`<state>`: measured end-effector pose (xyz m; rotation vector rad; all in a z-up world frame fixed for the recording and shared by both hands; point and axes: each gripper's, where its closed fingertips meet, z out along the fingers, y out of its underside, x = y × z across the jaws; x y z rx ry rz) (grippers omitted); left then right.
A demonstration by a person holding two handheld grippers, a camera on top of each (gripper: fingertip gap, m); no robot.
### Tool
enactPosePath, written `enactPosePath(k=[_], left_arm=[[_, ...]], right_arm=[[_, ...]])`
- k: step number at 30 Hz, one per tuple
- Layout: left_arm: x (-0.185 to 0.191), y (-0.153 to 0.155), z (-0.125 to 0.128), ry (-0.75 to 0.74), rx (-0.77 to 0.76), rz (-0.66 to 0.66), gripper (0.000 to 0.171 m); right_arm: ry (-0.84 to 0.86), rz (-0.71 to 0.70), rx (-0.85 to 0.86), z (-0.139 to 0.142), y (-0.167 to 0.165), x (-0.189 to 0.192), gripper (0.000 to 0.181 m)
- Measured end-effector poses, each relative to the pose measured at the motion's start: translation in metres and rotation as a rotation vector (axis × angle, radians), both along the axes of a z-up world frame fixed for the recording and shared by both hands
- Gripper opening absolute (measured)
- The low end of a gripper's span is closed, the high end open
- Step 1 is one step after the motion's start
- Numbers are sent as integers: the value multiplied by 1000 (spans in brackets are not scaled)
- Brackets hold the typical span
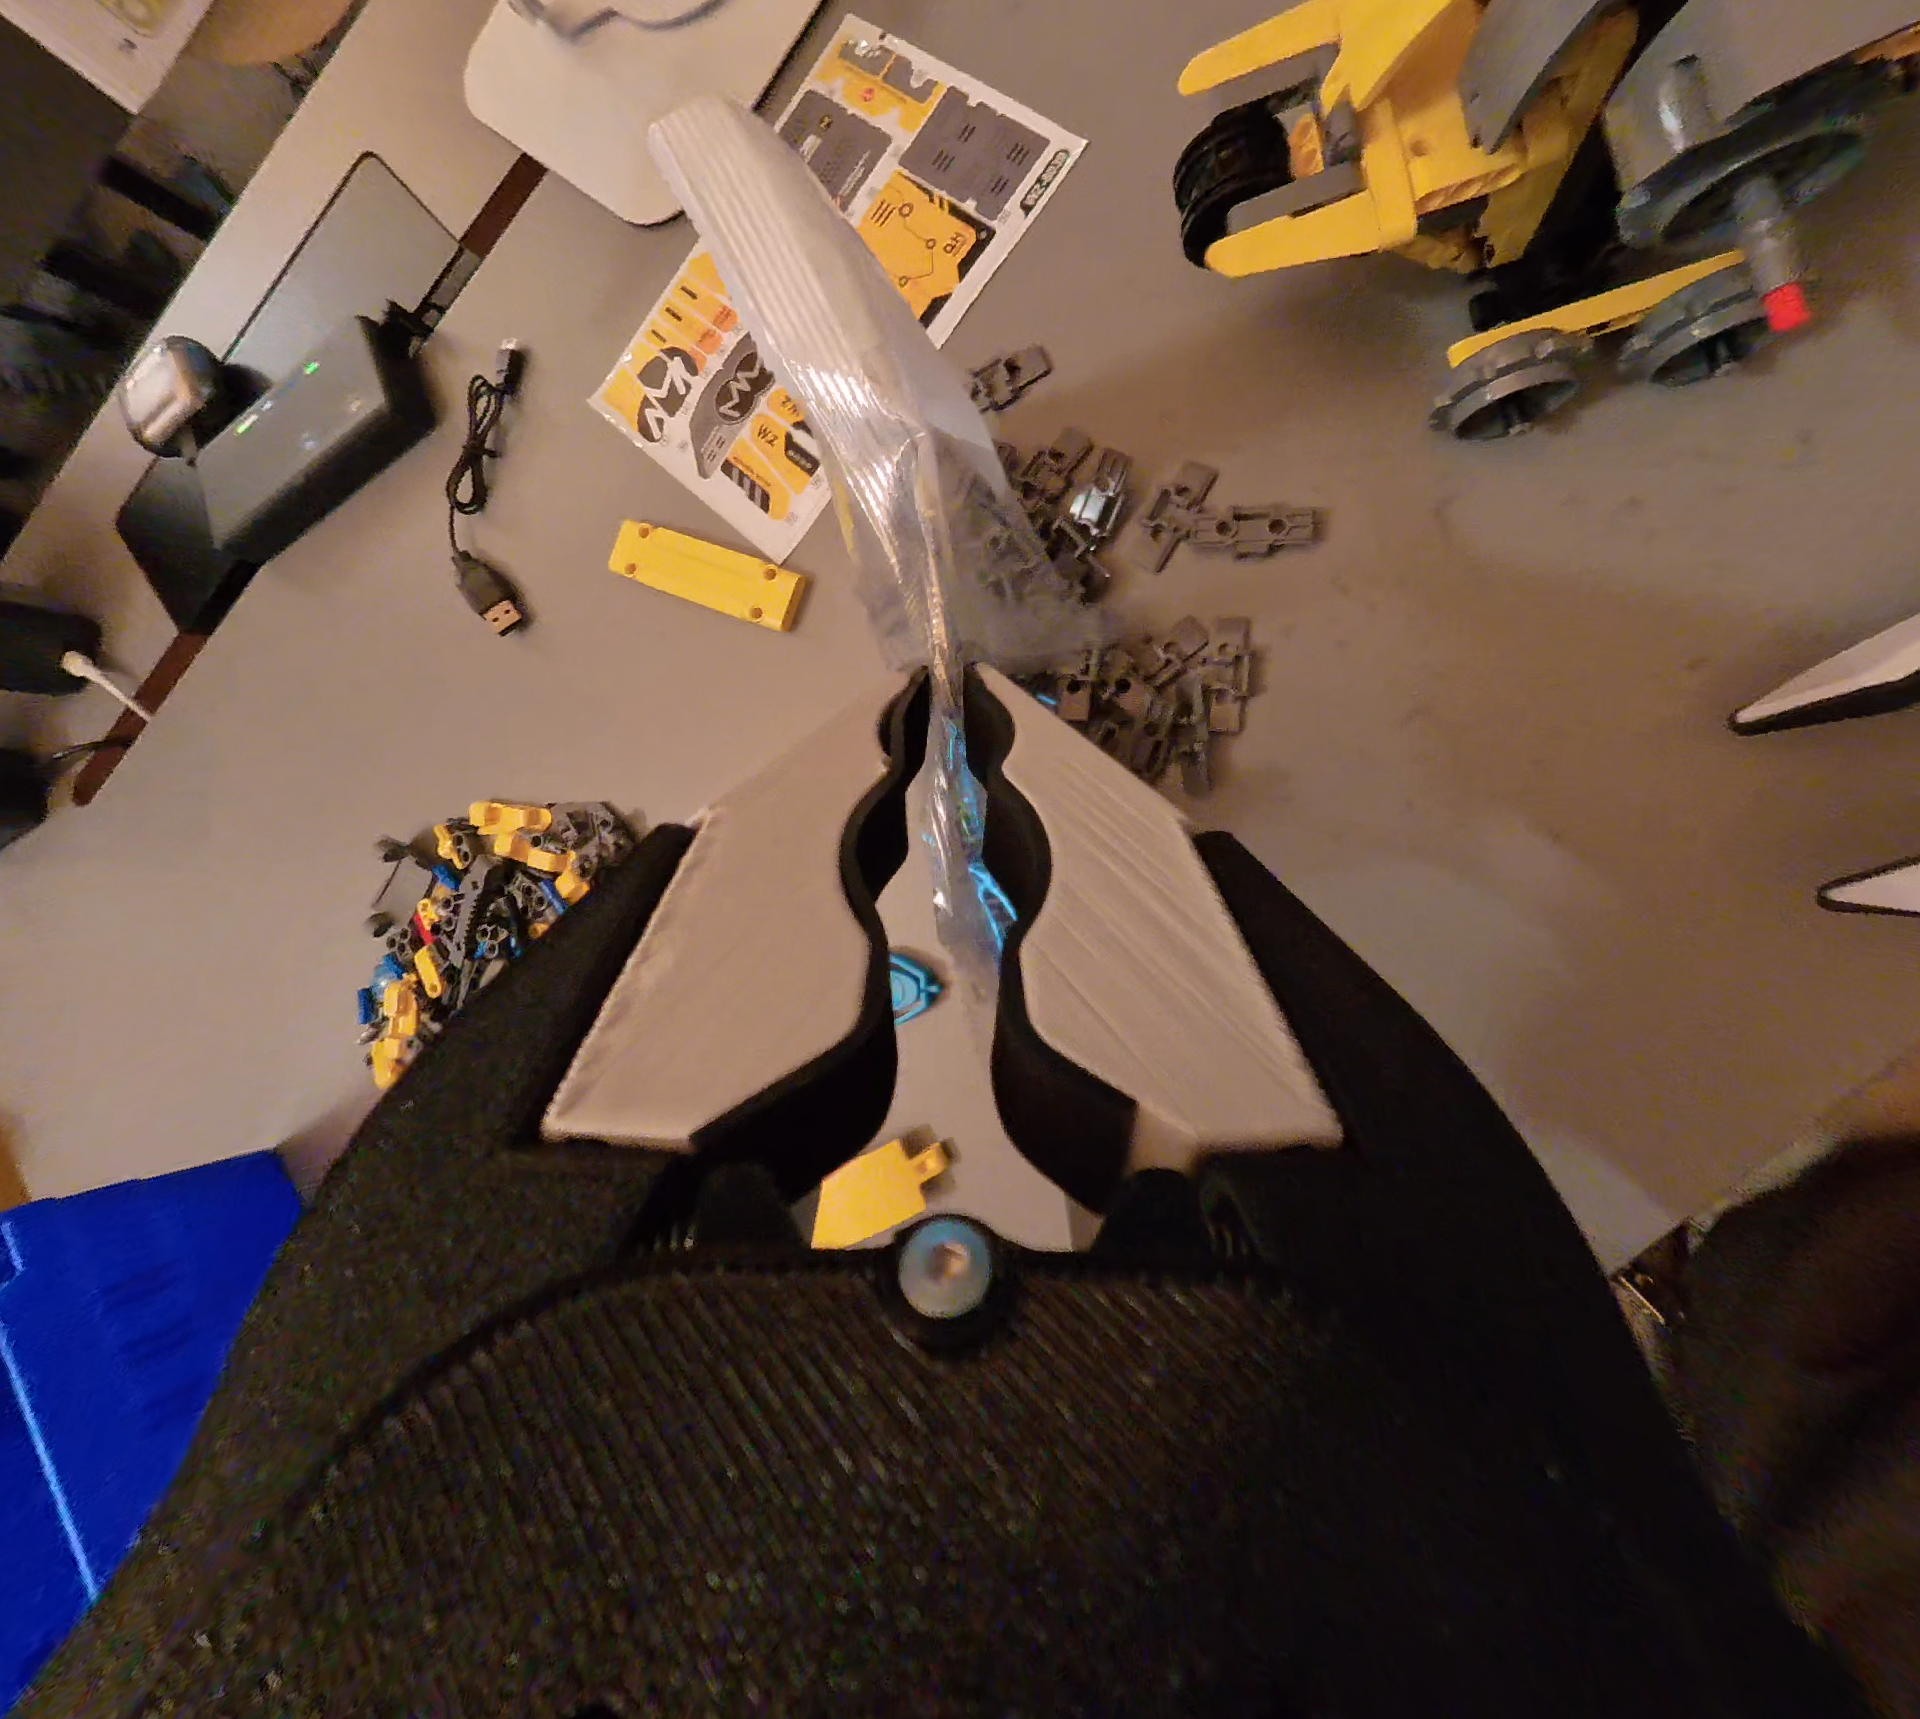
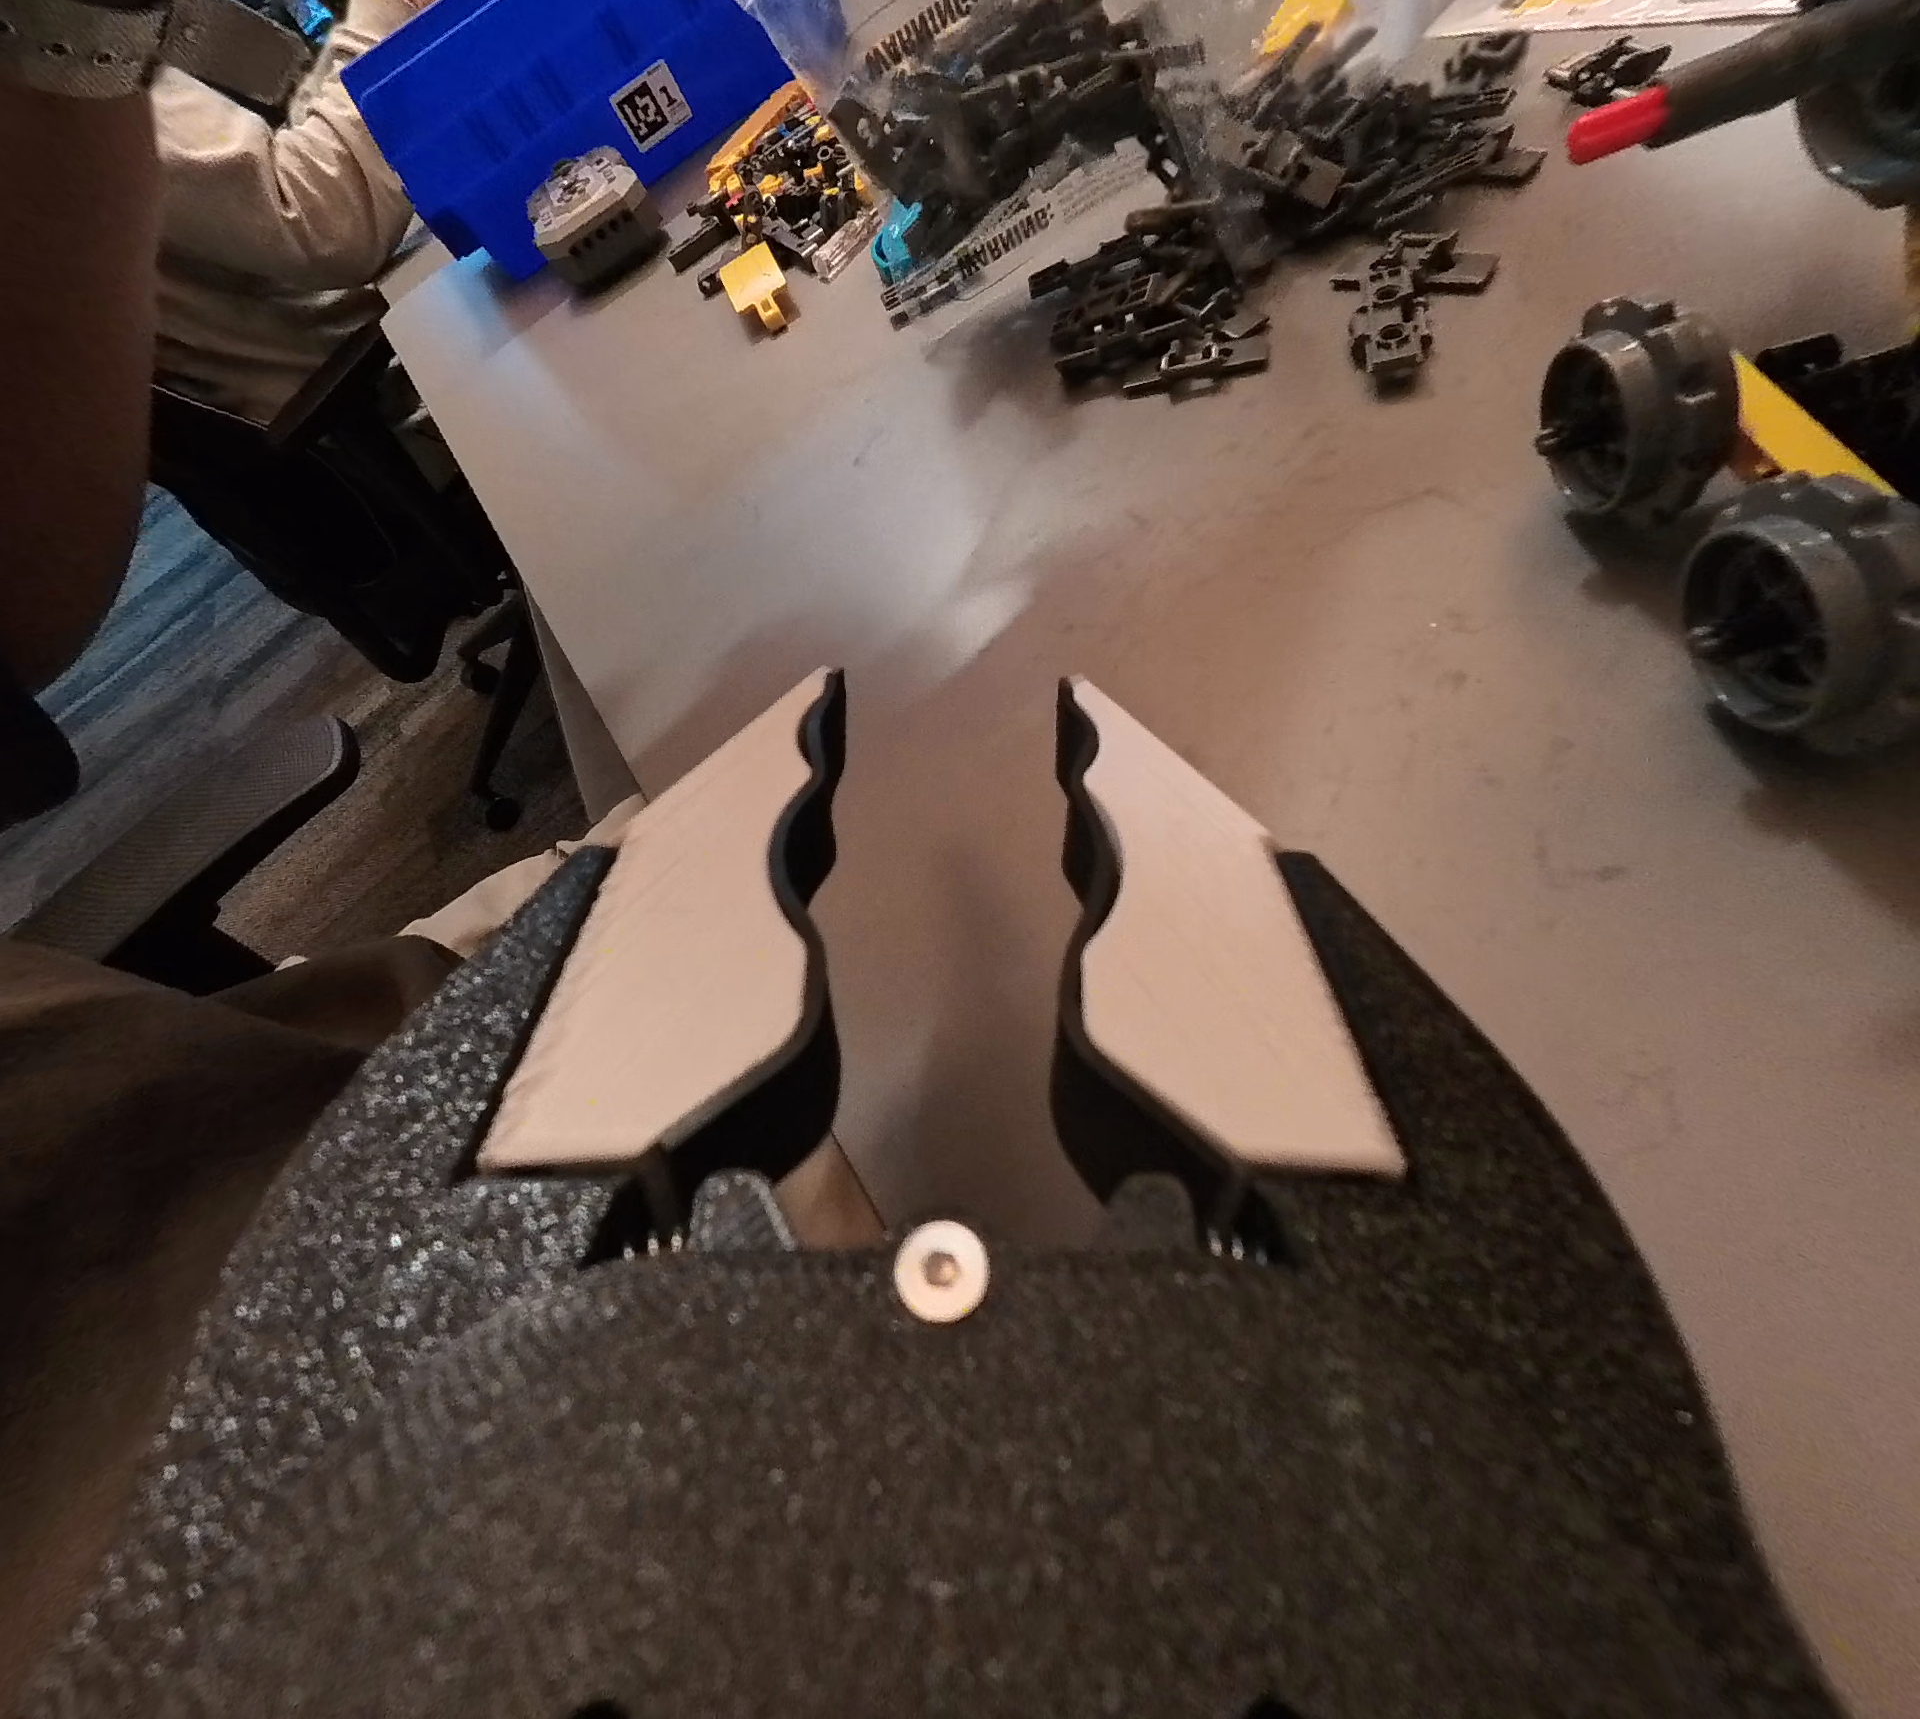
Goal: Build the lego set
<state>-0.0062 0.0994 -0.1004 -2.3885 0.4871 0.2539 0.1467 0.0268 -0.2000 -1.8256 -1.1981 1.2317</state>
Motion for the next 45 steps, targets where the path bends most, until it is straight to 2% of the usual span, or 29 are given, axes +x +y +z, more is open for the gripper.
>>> enactPosePath(k=[4, 6, 8, 15, 17, 19, 21, 23, 25, 27, 28, 30, 31, 34, 36, 38, 42, 45], left_arm=[[-2, -4, 8, -2, -21, 9, 4], [1, -2, 3, -21, -70, -6, 3], [-1, -2, 0, 28, -108, -13, 4], [-3, -1, 12, 146, -205, -59, 5], [4, -1, 17, 73, -210, -67, 5], [6, 1, 7, 65, -246, -76, 5], [-2, 3, 8, 150, -214, -80, 2], [4, 6, 19, 121, -146, -85, 0], [4, 6, 8, 121, -178, -82, 0], [-7, 5, -3, 221, -213, -68, 0], [-5, 4, -4, 208, -208, -76, 0], [14, 3, -5, 41, -198, -102, 0], [19, 2, -8, 7, -202, -107, 0], [9, 6, -12, 119, -187, -97, 0], [19, 5, -9, 43, -179, -111, 0], [19, 6, -9, 39, -169, -107, 0], [32, 7, -24, 29, -134, -141, 10], [39, 4, -32, 2, -93, -131, 29]], right_arm=[[2, 1, -2, 0, 0, 0, 40], [2, 1, -2, 0, 0, 0, 40], [0, 2, -2, 0, 0, 0, 40], [2, 2, -6, 0, 0, 0, 40], [4, 1, -9, 0, 0, 0, 40], [1, 2, -10, 0, 0, 0, 40], [1, 4, -8, 0, -1, 0, 40], [8, 2, -13, 1, 0, 0, 40], [6, 3, -19, 0, 0, 0, 40], [2, 6, -18, 0, -1, 0, 41], [4, 6, -17, 0, -1, 0, 40], [9, 4, -20, 0, 0, 0, 40], [9, 4, -23, 0, 0, 0, 40], [4, 6, -20, 0, -1, 0, 40], [9, 5, -20, 0, 0, 0, 40], [11, 5, -25, 1, 0, 0, 40], [10, 0, -16, 1, 0, 0, 40], [15, -2, -13, 1, 0, 0, 39]])
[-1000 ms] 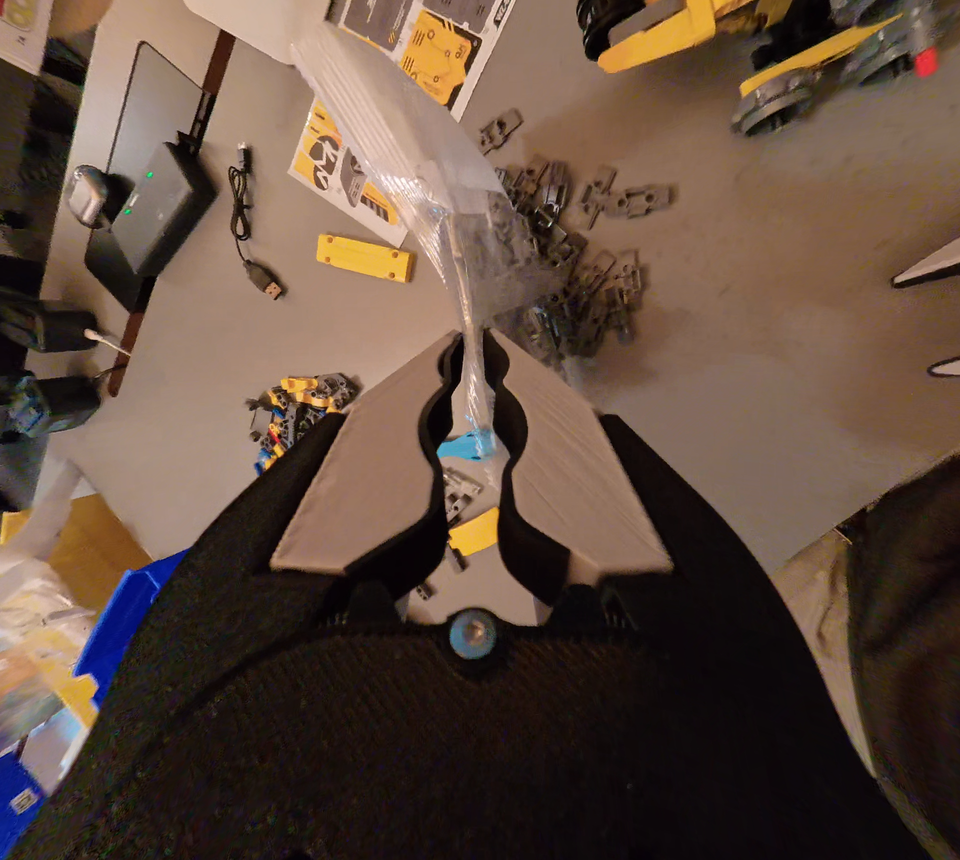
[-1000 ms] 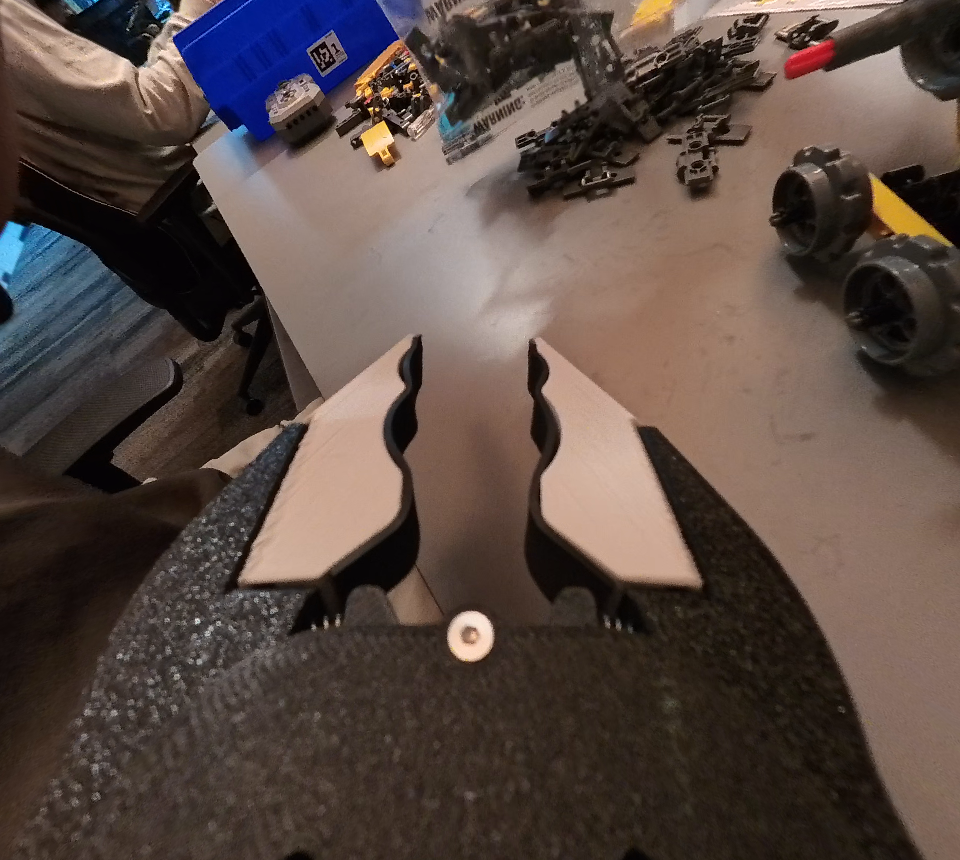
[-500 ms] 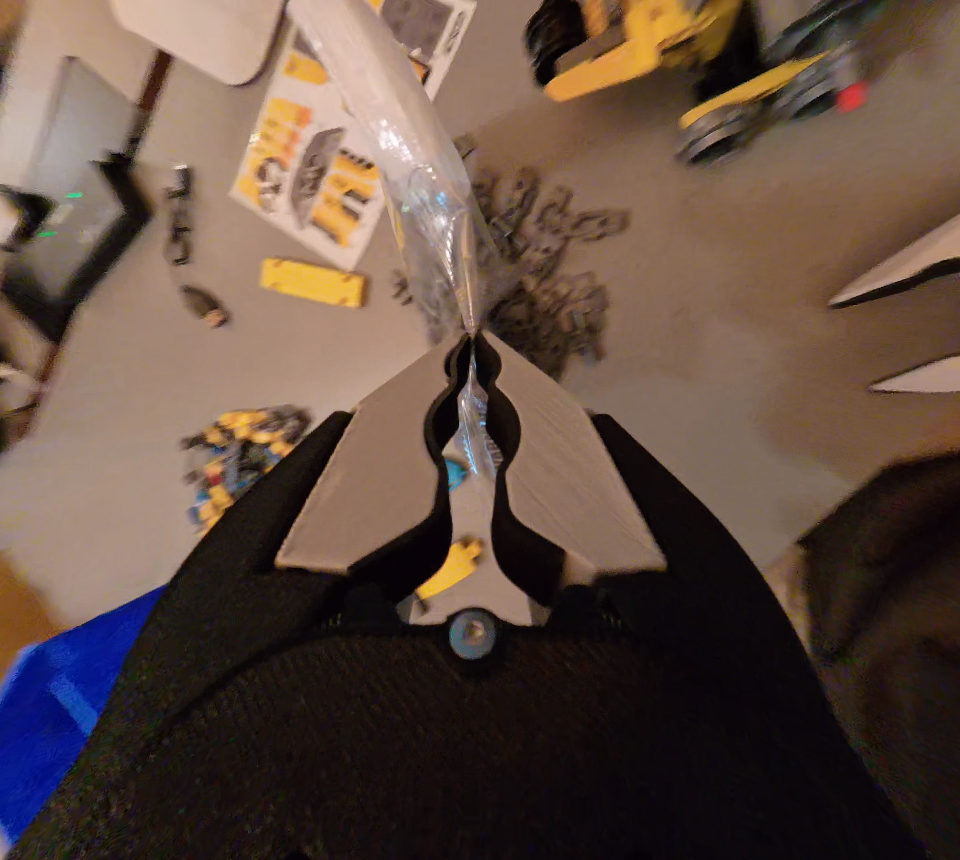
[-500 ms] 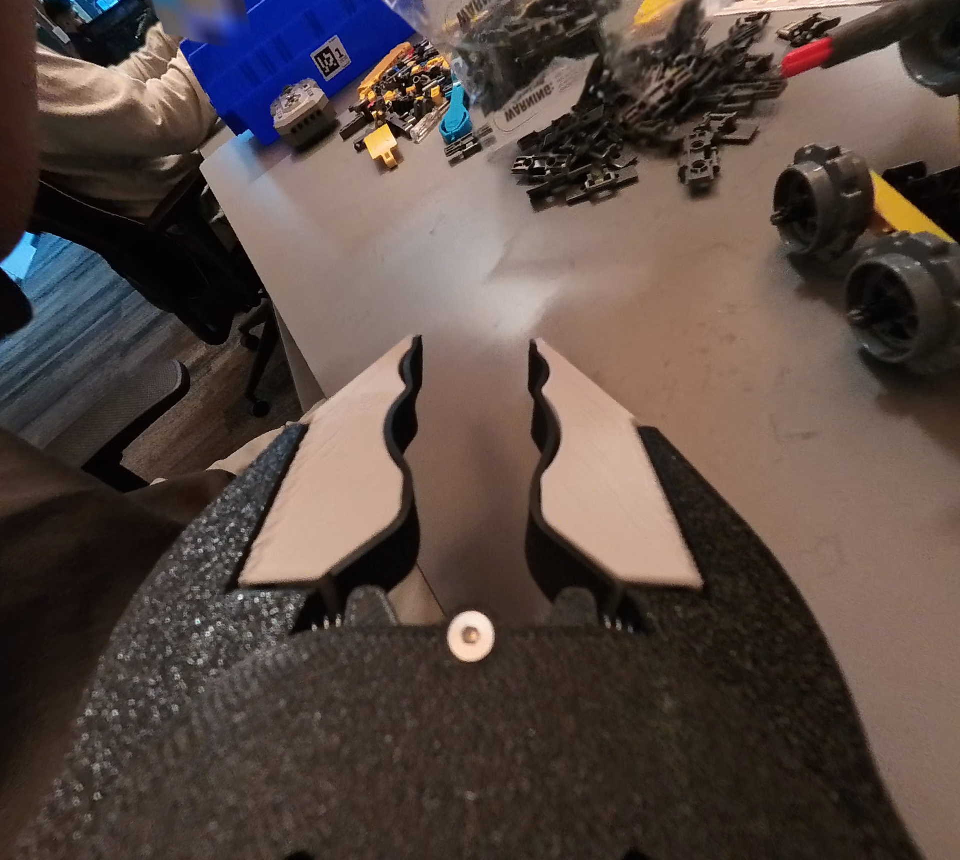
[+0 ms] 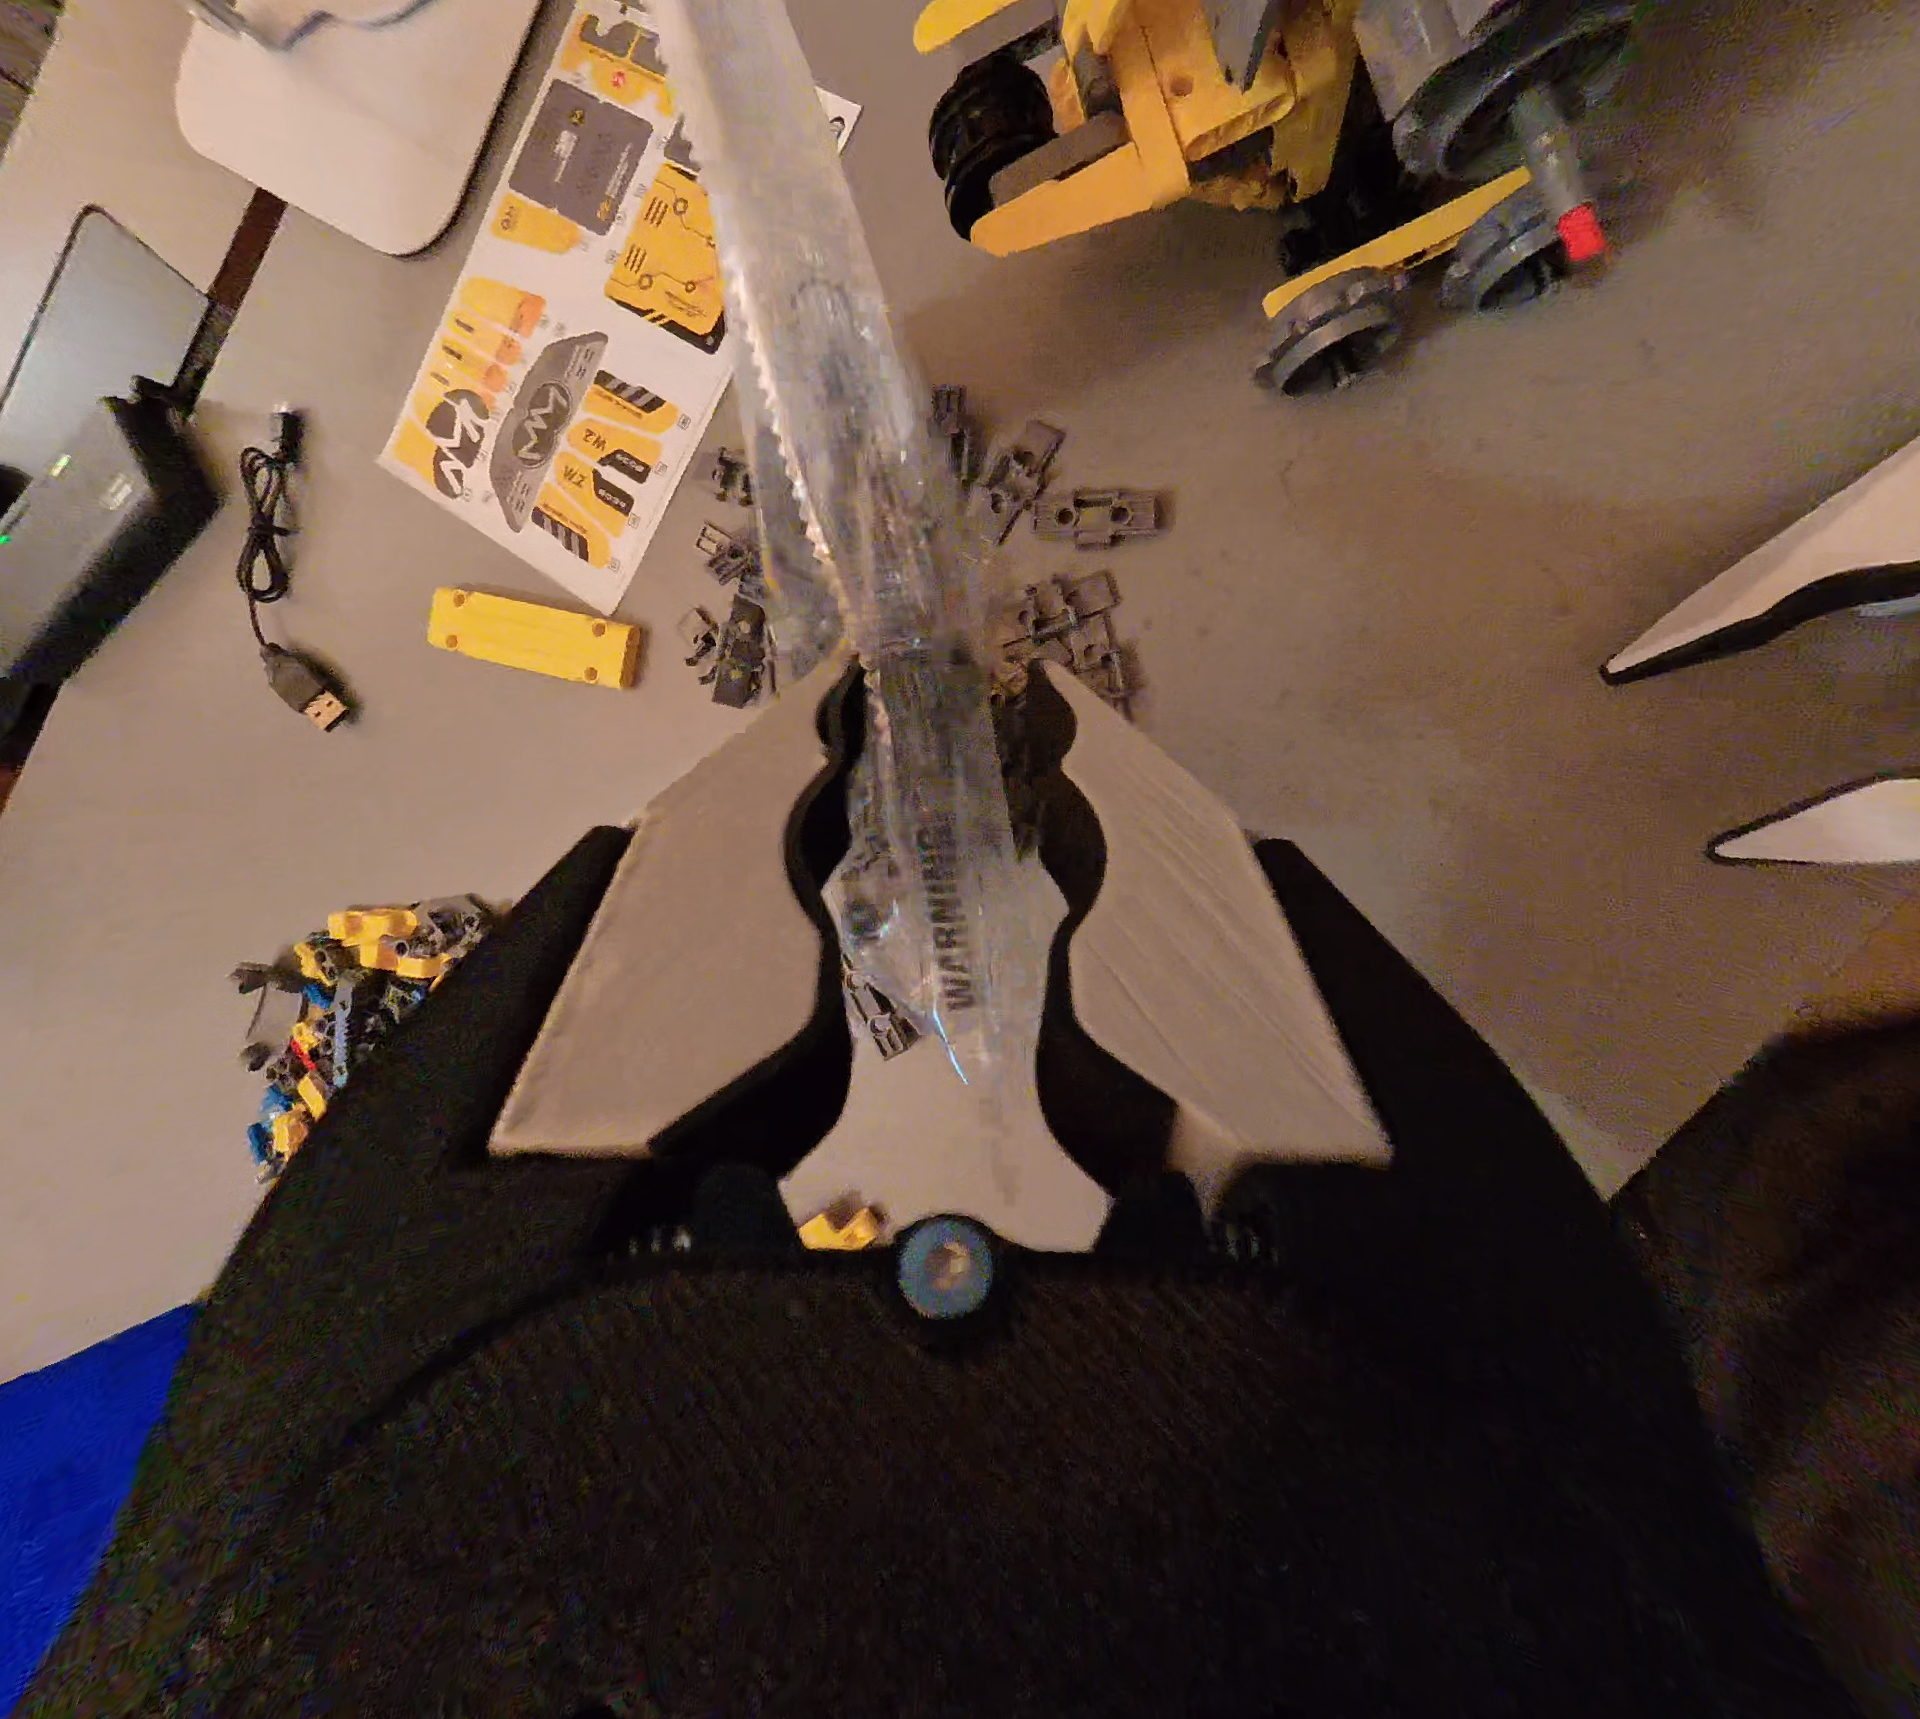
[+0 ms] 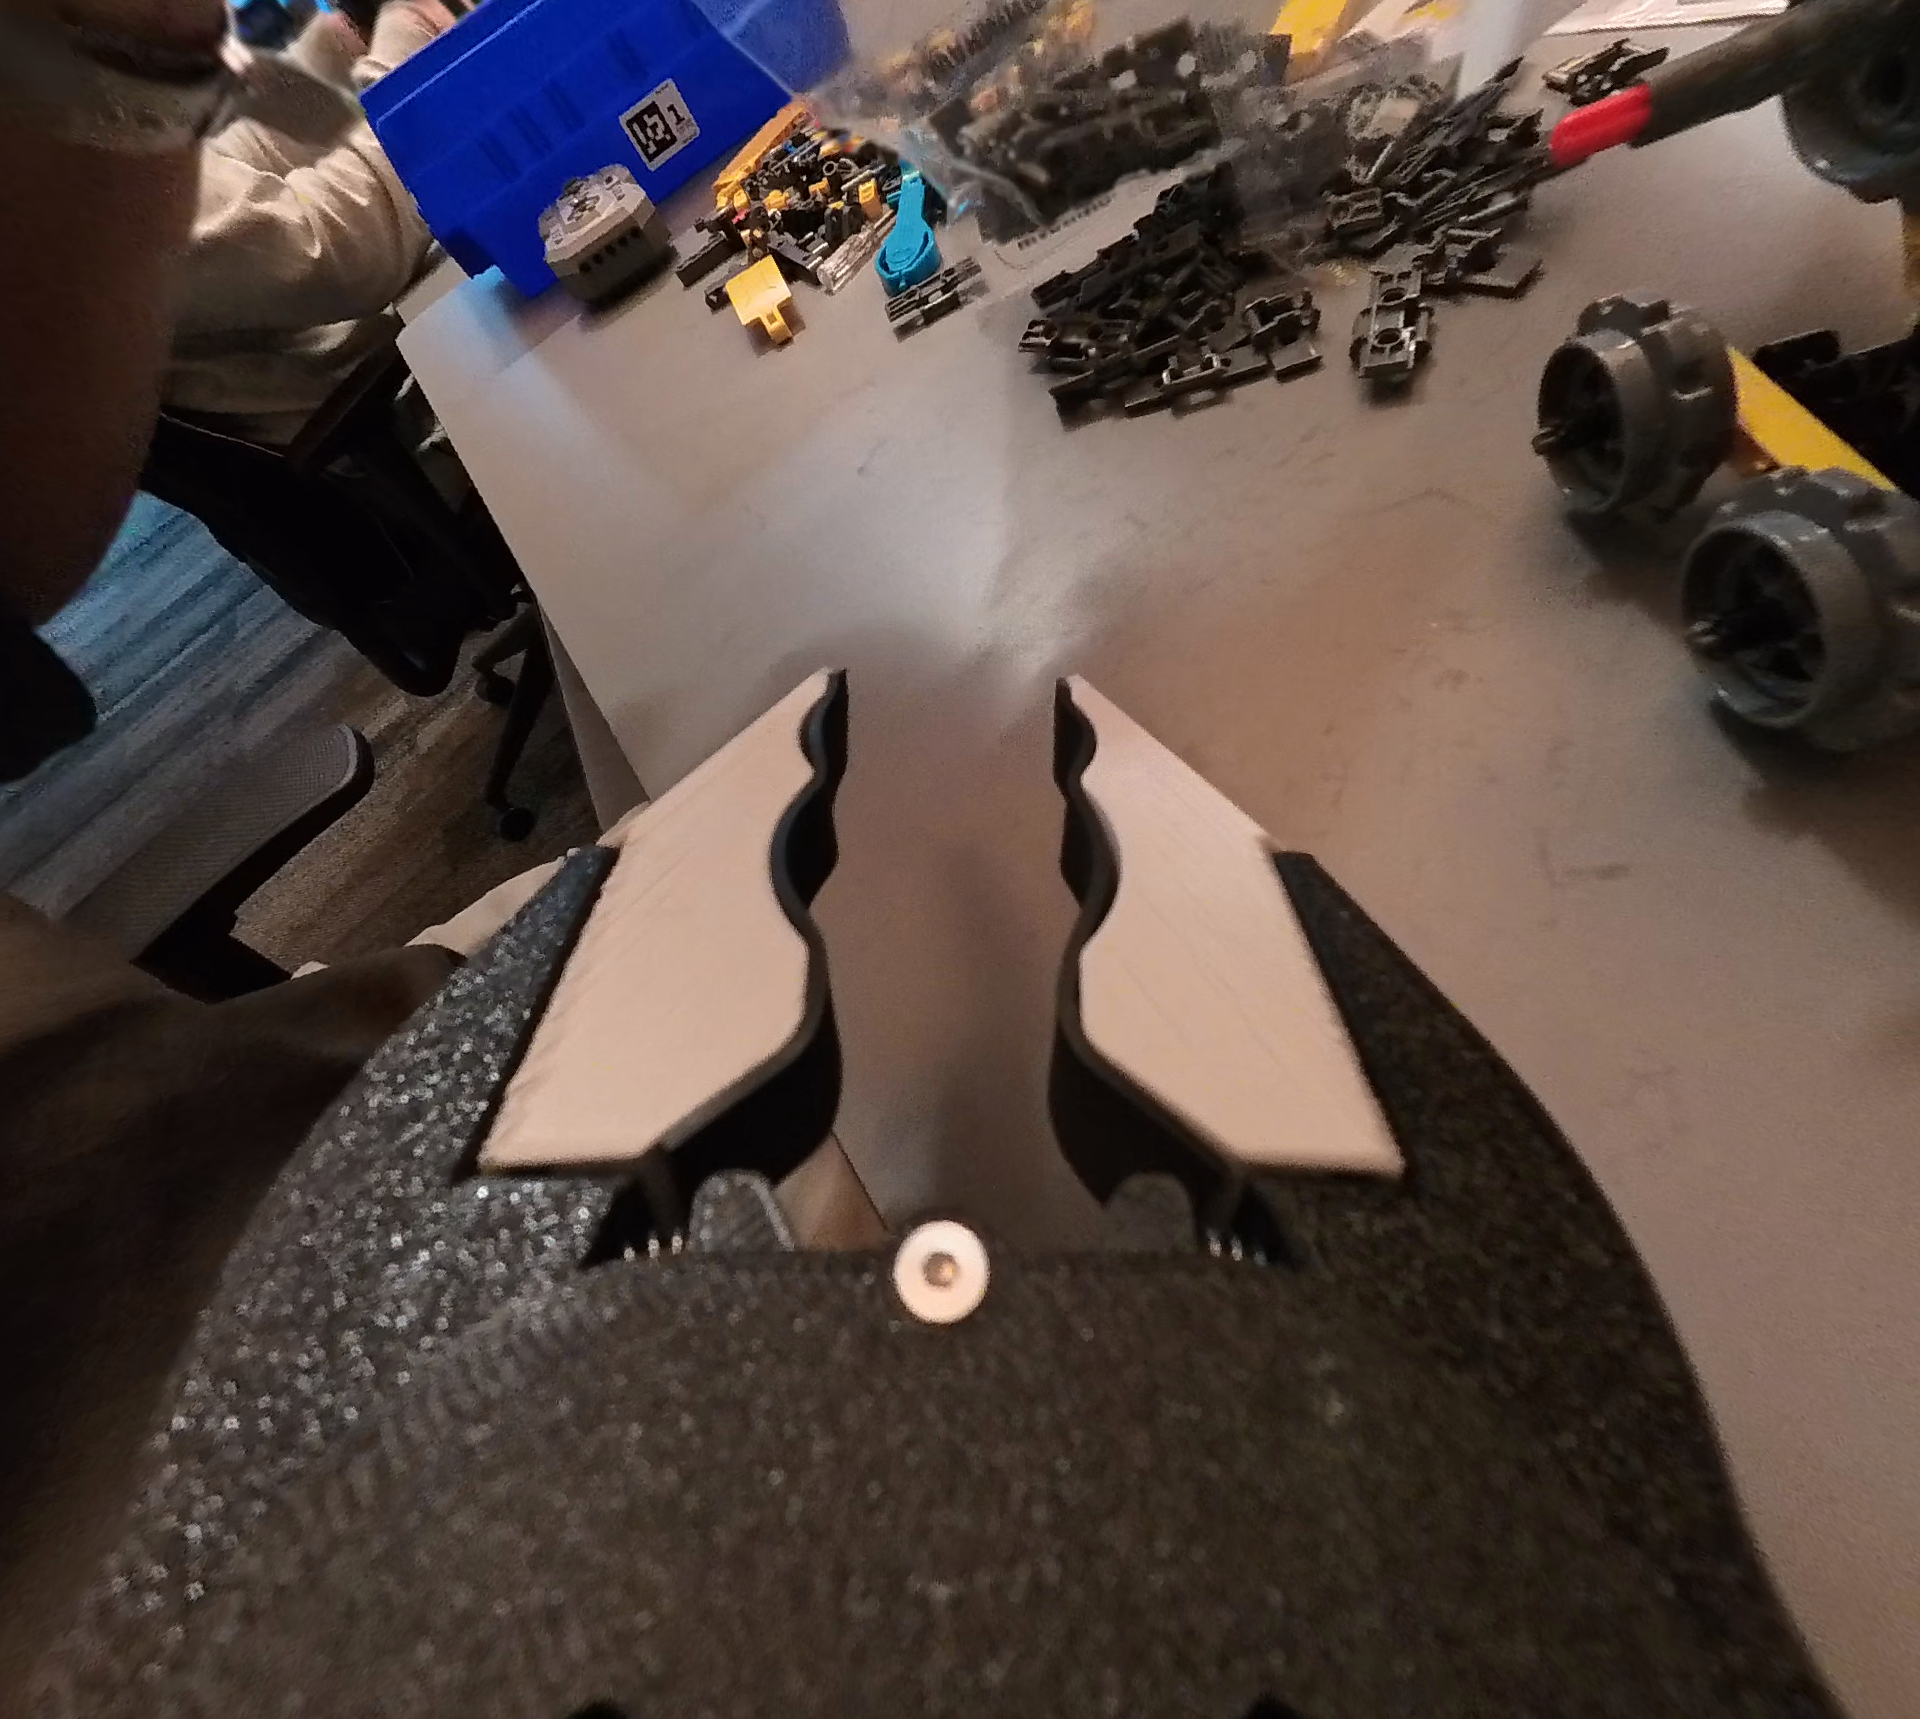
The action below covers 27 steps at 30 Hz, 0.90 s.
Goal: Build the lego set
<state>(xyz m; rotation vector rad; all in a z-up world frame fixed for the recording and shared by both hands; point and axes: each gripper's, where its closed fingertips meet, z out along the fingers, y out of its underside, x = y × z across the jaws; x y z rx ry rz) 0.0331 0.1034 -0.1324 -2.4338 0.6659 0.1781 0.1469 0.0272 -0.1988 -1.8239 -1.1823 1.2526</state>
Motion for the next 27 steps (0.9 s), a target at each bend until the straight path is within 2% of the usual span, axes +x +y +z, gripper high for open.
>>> enactPosePath(k=[4, 7, 10, 13, 15, 19, 27], left_arm=[[-10, -10, -5, 29, 55, 56, 60], [-11, -24, -10, -4, 90, 79, 61], [-14, -35, -25, -15, 79, 92, 54], [-23, -39, -31, 30, 87, 107, 33], [-28, -36, -22, 57, 139, 97, 16], [-40, -30, -1, 88, 160, 112, 5], [-48, -21, 33, 209, 190, 108, 0]], right_arm=[[6, -5, 3, 1, 1, 0, 39], [5, -6, 4, 1, 1, 0, 39], [4, -8, 9, 1, 1, 0, 38], [5, -9, 12, 1, 1, 0, 38], [7, -10, 12, 1, 1, 0, 38], [4, -11, 12, 1, 1, 0, 38], [10, -19, 14, 1, 2, 0, 37]])
